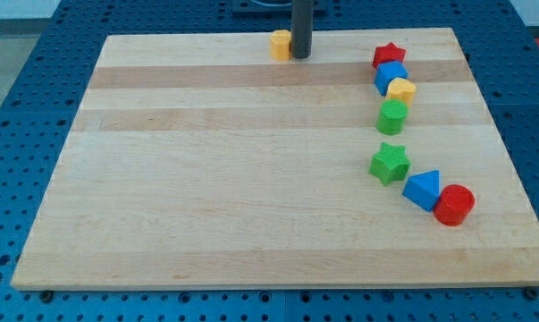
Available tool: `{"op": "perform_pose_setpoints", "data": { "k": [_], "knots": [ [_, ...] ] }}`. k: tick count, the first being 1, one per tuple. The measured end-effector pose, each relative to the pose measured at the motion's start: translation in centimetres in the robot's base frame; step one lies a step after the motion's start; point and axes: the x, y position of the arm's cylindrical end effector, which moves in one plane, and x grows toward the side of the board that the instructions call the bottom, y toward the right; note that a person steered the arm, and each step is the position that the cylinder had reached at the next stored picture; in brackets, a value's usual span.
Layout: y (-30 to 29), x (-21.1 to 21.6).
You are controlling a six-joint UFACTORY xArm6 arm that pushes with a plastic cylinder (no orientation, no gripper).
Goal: Move your arm to the center right
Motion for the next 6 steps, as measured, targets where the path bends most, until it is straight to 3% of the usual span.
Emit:
{"op": "perform_pose_setpoints", "data": {
  "k": [1,3,4,5,6],
  "knots": [
    [0.8,-0.2],
    [16.1,-3.1],
    [22.7,-1.5],
    [24.6,3.5],
    [24.8,4.9]
  ]
}}
